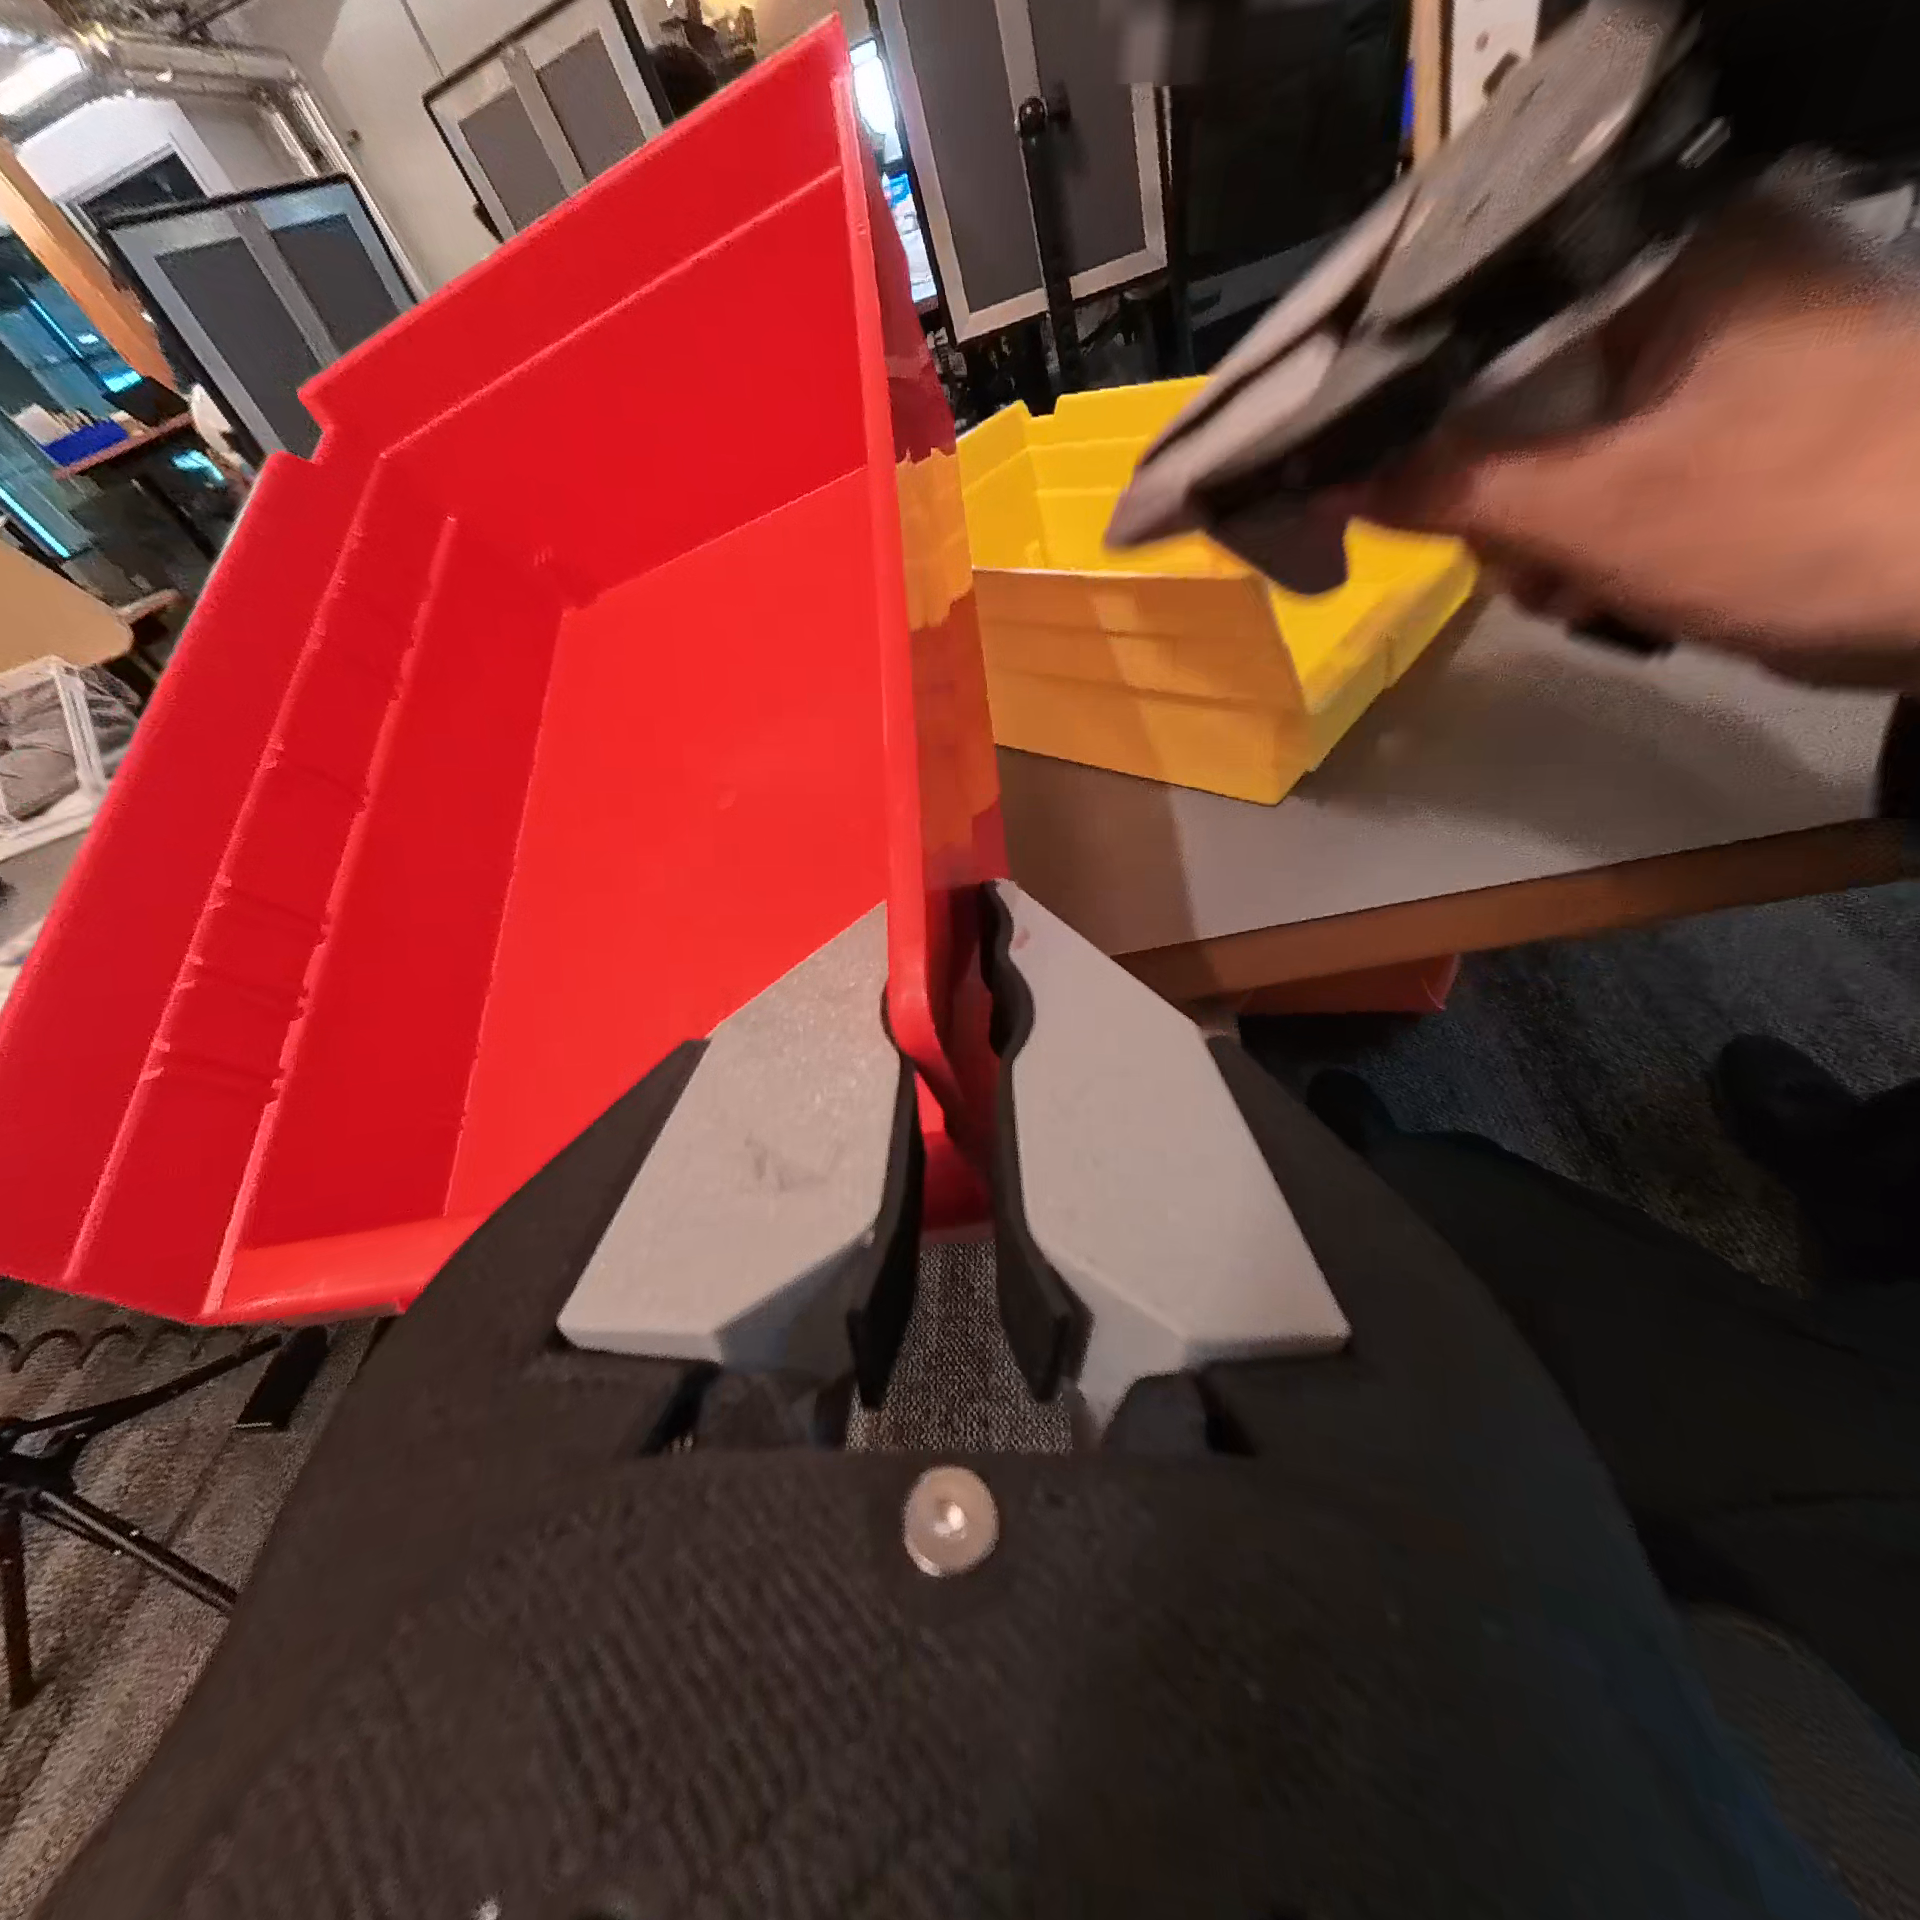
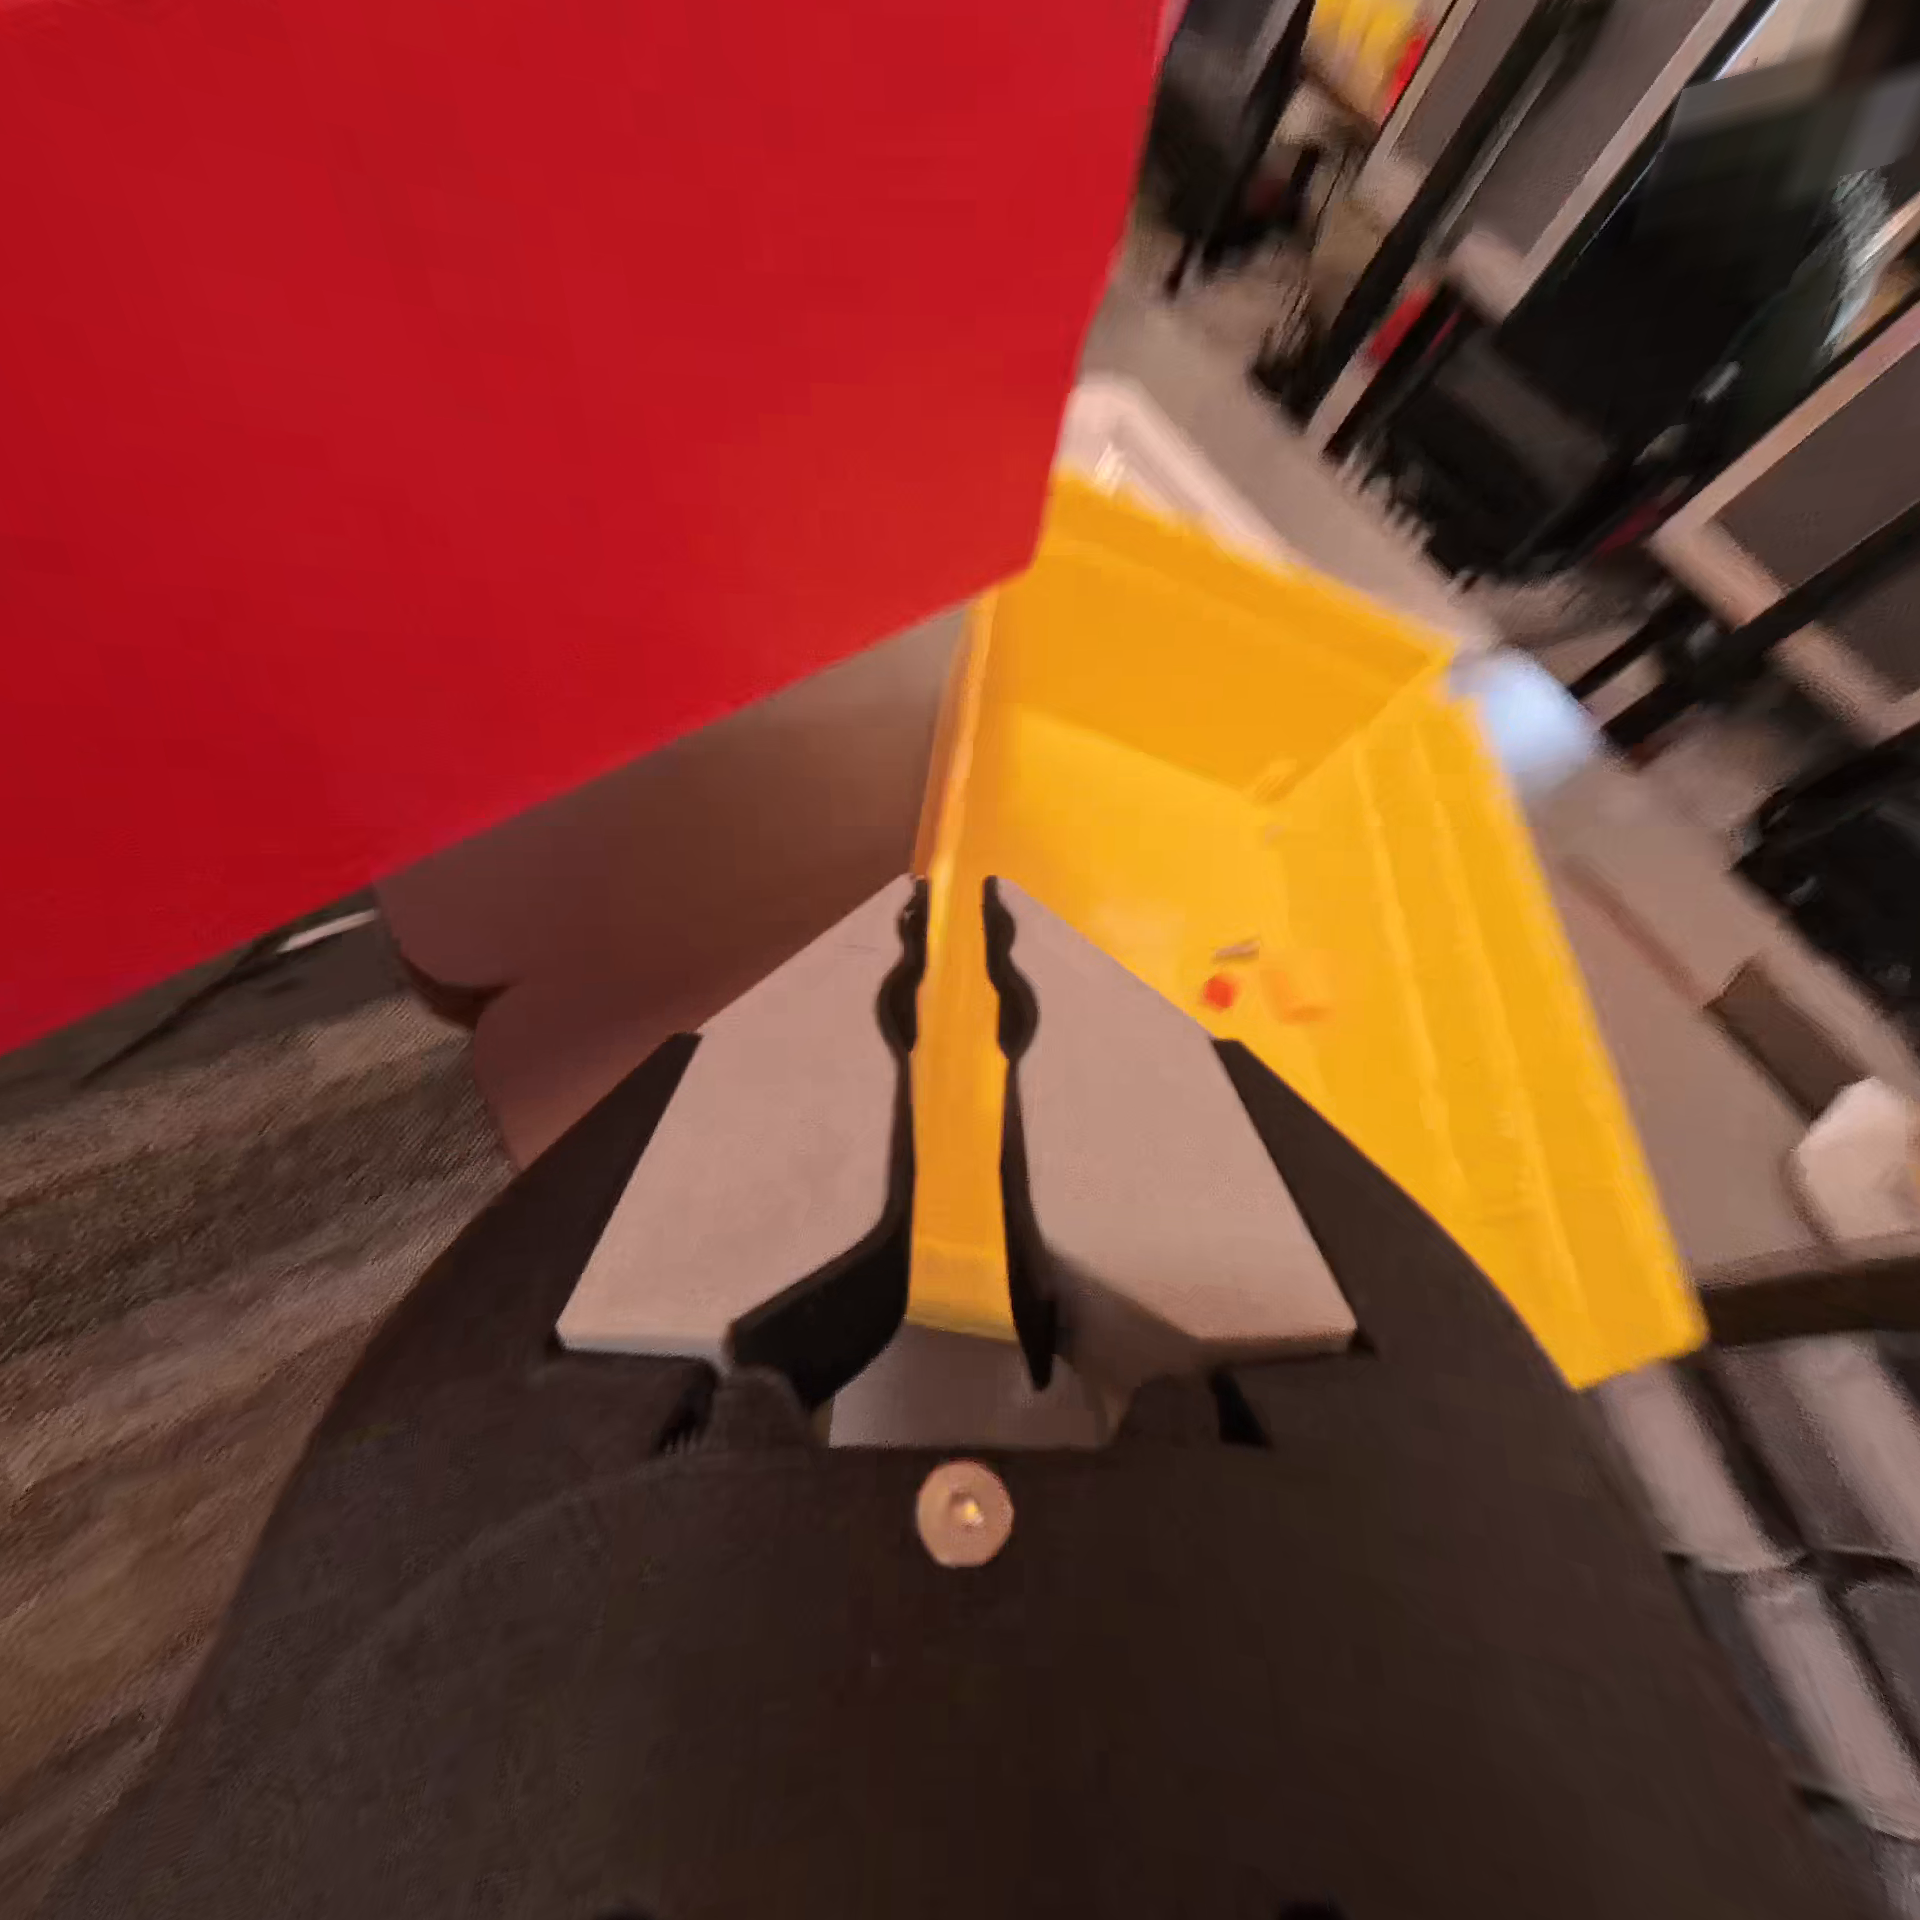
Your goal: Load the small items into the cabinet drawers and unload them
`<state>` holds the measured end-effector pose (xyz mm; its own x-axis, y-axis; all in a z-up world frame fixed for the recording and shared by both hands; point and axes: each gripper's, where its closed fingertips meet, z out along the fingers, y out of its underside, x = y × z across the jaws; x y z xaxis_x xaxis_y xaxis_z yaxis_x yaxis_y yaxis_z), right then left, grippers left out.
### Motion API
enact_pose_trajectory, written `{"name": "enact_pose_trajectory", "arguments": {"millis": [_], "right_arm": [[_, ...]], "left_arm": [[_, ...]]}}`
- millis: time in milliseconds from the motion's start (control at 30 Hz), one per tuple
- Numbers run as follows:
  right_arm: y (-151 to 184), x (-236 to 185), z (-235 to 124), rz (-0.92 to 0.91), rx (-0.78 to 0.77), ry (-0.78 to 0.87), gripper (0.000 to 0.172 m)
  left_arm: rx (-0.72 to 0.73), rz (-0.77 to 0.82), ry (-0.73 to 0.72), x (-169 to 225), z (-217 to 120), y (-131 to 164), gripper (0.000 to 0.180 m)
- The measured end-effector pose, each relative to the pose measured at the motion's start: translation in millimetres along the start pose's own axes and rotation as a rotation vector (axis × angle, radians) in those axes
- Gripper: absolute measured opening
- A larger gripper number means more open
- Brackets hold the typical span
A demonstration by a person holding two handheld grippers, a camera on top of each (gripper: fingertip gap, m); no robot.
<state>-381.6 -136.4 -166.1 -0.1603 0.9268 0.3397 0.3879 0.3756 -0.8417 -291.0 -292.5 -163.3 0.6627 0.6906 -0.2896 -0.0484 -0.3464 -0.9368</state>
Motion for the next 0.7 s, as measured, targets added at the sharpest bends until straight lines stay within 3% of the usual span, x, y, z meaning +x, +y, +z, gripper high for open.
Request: {"name": "enact_pose_trajectory", "arguments": {"millis": [100,233,400,567,700], "right_arm": [[-38.6,56.0,-37.9,-0.064,0.174,0.182,0.0],[-46.1,163.0,-43.6,-0.044,0.109,0.333,0.0],[15.4,248.5,3.8,-0.247,-0.422,0.406,0.0],[46.7,280.0,12.2,-0.583,-0.771,0.55,0.0],[77.6,287.4,-2.3,-0.591,-1.005,0.538,0.0]], "left_arm": [[-0.005,-0.008,0.002,-2.9,-2.5,8.9,0.005],[-0.022,-0.028,-0.011,-7.9,-5.7,21.7,0.004],[-0.046,-0.049,-0.015,-9.3,0.6,32.9,0.004],[-0.065,-0.053,0.019,0.7,9.1,36.0,0.004],[-0.067,-0.057,0.043,7.2,10.9,34.8,0.005]]}}
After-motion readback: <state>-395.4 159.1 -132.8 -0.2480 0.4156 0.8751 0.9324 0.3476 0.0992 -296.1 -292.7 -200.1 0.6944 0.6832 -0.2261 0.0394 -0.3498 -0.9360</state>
